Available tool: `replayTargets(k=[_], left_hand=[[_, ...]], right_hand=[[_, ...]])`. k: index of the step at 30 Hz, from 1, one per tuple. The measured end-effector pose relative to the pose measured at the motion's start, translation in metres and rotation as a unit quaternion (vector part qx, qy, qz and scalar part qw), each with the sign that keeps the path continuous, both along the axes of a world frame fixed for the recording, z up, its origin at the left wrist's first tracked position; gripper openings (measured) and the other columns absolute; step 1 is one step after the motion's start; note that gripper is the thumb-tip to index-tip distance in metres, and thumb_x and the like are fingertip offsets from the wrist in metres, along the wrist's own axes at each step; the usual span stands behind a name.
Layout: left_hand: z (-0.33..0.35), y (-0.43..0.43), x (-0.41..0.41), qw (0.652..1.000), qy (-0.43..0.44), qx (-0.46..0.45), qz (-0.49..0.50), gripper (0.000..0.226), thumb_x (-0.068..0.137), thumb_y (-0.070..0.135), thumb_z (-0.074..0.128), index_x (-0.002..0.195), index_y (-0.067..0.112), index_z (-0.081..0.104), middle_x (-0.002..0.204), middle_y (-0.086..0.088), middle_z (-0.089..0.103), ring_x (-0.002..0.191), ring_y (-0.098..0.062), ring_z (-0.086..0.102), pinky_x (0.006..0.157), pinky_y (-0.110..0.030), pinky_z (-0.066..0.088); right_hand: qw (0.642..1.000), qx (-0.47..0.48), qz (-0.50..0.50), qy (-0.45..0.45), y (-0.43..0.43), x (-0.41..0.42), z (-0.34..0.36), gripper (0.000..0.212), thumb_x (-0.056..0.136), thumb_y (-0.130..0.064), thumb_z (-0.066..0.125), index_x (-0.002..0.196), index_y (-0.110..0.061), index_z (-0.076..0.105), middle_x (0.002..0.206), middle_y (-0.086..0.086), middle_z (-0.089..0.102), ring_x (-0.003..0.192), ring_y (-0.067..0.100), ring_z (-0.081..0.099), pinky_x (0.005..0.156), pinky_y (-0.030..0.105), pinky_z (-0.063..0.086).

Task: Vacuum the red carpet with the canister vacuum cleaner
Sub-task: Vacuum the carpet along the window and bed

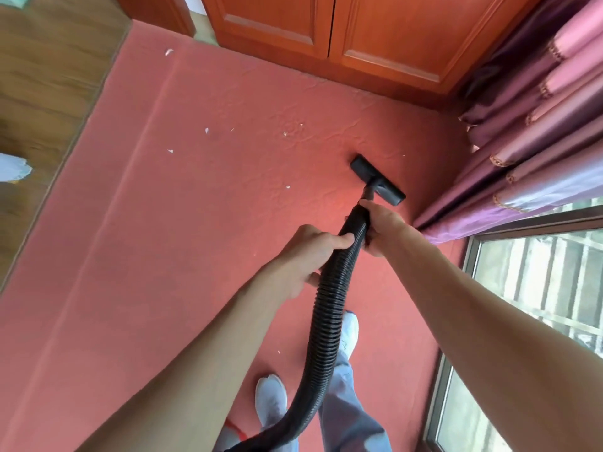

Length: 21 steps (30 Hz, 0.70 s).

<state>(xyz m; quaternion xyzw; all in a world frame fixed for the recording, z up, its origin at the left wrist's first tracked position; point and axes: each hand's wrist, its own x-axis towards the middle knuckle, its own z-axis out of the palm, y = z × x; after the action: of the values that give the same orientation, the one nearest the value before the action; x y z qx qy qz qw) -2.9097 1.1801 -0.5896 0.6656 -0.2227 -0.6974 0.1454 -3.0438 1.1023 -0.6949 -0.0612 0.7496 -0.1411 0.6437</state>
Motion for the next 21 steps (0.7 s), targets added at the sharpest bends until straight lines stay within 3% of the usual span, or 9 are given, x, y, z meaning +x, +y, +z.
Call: replayTargets(k=[5, 11, 14, 16, 18, 20, 21], left_hand=[[0.023, 0.015, 0.022, 0.998, 0.046, -0.004, -0.042, 0.031, 0.094, 0.034, 0.065, 0.088, 0.005, 0.076, 0.084, -0.014, 0.074, 0.069, -0.023, 0.067, 0.068, -0.036, 0.054], [0.027, 0.008, 0.032, 0.998, 0.029, 0.000, -0.049, 0.032, 0.095, 0.032, 0.064, 0.090, 0.003, 0.077, 0.091, -0.018, 0.076, 0.069, -0.021, 0.069, 0.065, -0.034, 0.052], [0.009, -0.006, 0.016, 1.000, 0.004, -0.005, -0.028, 0.034, 0.094, 0.033, 0.066, 0.096, 0.000, 0.075, 0.083, -0.010, 0.074, 0.072, -0.019, 0.069, 0.065, -0.033, 0.054], [-0.006, -0.015, -0.006, 1.000, -0.012, -0.013, -0.004, 0.036, 0.092, 0.034, 0.067, 0.099, -0.001, 0.073, 0.081, -0.008, 0.074, 0.071, -0.018, 0.069, 0.063, -0.031, 0.053], [-0.017, -0.025, -0.030, 0.999, -0.034, -0.033, 0.015, 0.036, 0.091, 0.035, 0.069, 0.096, -0.001, 0.074, 0.081, -0.008, 0.073, 0.068, -0.020, 0.068, 0.060, -0.028, 0.052], [-0.026, -0.040, -0.049, 0.997, -0.058, -0.059, 0.010, 0.037, 0.089, 0.037, 0.070, 0.090, 0.001, 0.074, 0.084, -0.011, 0.075, 0.072, -0.025, 0.071, 0.061, -0.033, 0.056], [-0.031, -0.048, -0.056, 0.995, -0.067, -0.069, 0.005, 0.037, 0.088, 0.039, 0.071, 0.087, 0.002, 0.075, 0.086, -0.012, 0.076, 0.076, -0.028, 0.073, 0.066, -0.038, 0.059]], right_hand=[[0.998, 0.021, 0.062, -0.009, 0.013, -0.002, 0.030, 0.023, 0.088, -0.039, 0.064, 0.088, -0.017, 0.056, 0.073, 0.003, 0.059, 0.052, 0.014, 0.052, 0.047, 0.021, 0.034], [0.999, 0.019, 0.034, -0.033, 0.020, 0.010, 0.028, 0.028, 0.088, -0.039, 0.065, 0.095, -0.013, 0.058, 0.064, 0.004, 0.056, 0.037, 0.011, 0.049, 0.044, 0.022, 0.033], [1.000, 0.003, 0.000, -0.013, 0.003, 0.006, 0.017, 0.026, 0.087, -0.038, 0.067, 0.088, -0.014, 0.058, 0.064, 0.003, 0.055, 0.046, 0.013, 0.050, 0.045, 0.021, 0.037], [1.000, -0.011, -0.024, -0.005, -0.014, -0.005, 0.007, 0.028, 0.085, -0.039, 0.069, 0.092, -0.013, 0.060, 0.071, 0.004, 0.061, 0.052, 0.015, 0.055, 0.047, 0.020, 0.043], [0.999, -0.034, -0.036, -0.005, -0.035, -0.024, -0.006, 0.041, 0.083, -0.042, 0.069, 0.111, -0.012, 0.063, 0.098, 0.009, 0.073, 0.068, 0.021, 0.065, 0.063, 0.025, 0.056], [0.998, -0.044, -0.041, -0.008, -0.054, -0.047, -0.015, 0.048, 0.083, -0.042, 0.067, 0.122, -0.014, 0.061, 0.121, 0.012, 0.068, 0.085, 0.024, 0.066, 0.081, 0.033, 0.055], [0.998, -0.045, -0.038, -0.009, -0.061, -0.056, -0.014, 0.045, 0.084, -0.040, 0.067, 0.120, -0.015, 0.061, 0.123, 0.011, 0.067, 0.088, 0.024, 0.064, 0.080, 0.031, 0.054]])
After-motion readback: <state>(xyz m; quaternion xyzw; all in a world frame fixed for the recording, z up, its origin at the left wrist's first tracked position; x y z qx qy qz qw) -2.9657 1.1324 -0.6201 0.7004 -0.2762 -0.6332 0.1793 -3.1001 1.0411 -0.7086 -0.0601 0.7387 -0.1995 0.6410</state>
